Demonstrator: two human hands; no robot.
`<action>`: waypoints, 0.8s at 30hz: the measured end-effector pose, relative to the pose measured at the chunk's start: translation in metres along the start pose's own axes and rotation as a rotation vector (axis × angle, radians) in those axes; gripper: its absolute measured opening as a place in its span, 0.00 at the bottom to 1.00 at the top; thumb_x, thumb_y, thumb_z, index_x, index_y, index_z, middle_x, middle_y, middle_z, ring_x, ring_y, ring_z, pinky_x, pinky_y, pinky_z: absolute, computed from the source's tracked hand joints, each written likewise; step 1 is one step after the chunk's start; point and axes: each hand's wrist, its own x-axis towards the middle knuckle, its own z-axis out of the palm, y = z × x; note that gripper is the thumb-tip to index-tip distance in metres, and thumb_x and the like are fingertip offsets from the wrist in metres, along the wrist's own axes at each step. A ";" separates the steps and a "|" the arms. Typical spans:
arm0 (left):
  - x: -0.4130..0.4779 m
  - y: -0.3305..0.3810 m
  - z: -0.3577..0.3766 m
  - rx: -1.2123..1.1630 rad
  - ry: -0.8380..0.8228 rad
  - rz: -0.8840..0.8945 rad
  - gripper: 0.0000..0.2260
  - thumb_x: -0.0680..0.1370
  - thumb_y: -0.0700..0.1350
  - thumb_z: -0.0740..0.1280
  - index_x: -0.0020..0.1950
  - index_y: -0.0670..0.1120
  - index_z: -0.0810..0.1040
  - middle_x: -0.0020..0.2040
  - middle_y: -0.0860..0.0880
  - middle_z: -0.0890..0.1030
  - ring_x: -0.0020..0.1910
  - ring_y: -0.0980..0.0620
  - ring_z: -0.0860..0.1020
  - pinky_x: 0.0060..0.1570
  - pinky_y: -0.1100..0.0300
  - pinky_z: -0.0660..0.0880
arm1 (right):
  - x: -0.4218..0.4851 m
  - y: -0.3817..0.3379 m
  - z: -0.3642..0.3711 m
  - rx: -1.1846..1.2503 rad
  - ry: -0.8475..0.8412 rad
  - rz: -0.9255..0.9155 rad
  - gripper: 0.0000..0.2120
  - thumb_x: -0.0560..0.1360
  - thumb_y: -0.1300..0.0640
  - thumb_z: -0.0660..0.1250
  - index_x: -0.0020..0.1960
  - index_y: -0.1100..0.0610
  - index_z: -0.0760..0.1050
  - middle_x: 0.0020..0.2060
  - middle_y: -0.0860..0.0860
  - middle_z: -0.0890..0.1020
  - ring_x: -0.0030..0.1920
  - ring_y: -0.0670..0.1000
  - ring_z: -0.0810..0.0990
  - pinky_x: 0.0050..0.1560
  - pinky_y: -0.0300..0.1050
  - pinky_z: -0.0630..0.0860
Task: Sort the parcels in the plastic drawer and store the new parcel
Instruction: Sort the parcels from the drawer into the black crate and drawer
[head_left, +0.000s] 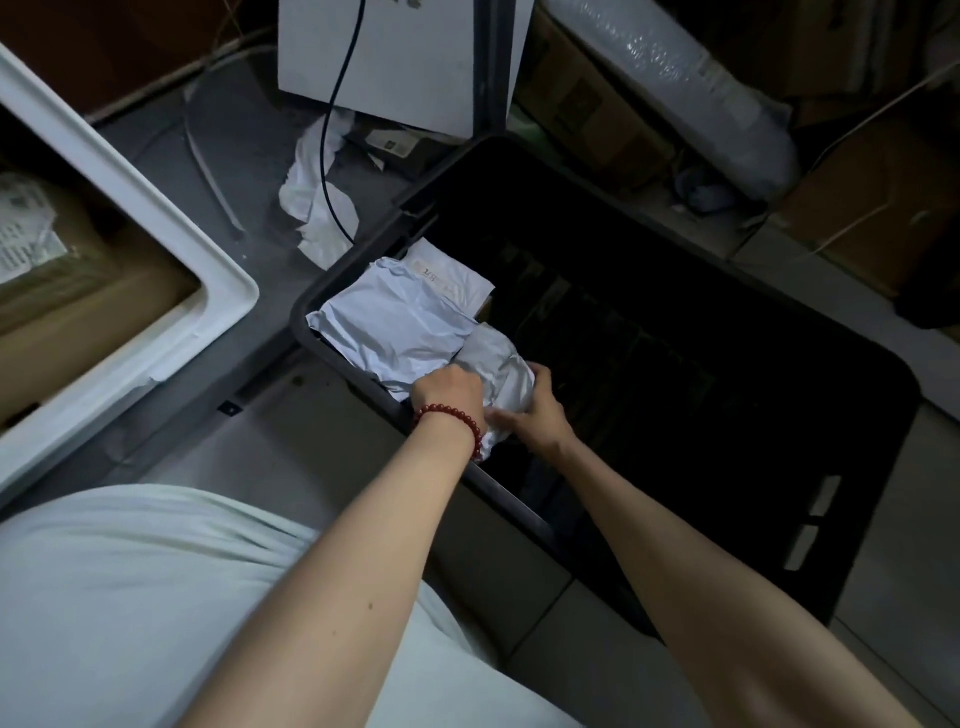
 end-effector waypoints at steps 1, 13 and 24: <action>-0.001 -0.003 0.000 0.007 -0.018 -0.007 0.22 0.80 0.51 0.63 0.71 0.42 0.68 0.67 0.44 0.71 0.66 0.45 0.73 0.54 0.53 0.74 | -0.002 0.001 0.001 -0.046 -0.016 -0.001 0.40 0.70 0.59 0.75 0.74 0.55 0.55 0.63 0.54 0.74 0.59 0.51 0.75 0.57 0.45 0.76; -0.011 -0.014 0.002 -0.217 0.059 0.002 0.22 0.79 0.57 0.61 0.69 0.46 0.69 0.64 0.42 0.74 0.62 0.42 0.74 0.52 0.51 0.75 | -0.012 0.001 -0.005 -0.824 0.185 -0.271 0.30 0.71 0.39 0.69 0.70 0.46 0.66 0.67 0.47 0.69 0.66 0.51 0.67 0.63 0.48 0.66; -0.058 -0.051 -0.029 -0.465 0.378 -0.084 0.15 0.79 0.55 0.61 0.61 0.50 0.75 0.54 0.45 0.81 0.54 0.44 0.79 0.45 0.57 0.71 | -0.039 -0.060 -0.014 -0.874 0.231 -0.398 0.24 0.76 0.38 0.61 0.68 0.47 0.69 0.66 0.48 0.72 0.66 0.52 0.70 0.63 0.51 0.66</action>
